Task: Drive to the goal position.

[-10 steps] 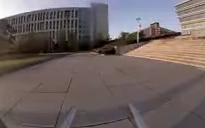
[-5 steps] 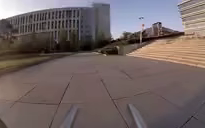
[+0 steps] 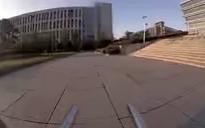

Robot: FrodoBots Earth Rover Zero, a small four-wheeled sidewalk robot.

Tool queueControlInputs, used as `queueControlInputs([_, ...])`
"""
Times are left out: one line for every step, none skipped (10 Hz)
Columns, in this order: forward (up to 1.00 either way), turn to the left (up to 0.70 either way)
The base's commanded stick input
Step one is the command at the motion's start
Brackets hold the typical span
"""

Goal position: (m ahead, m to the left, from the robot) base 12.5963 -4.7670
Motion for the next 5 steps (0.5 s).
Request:
queueControlInputs([0.7,0.14])
queueControlInputs([0.7,0.14])
queueControlInputs([0.7,0.14])
queueControlInputs([0.7,0.07])
queueControlInputs([0.7,0.0])
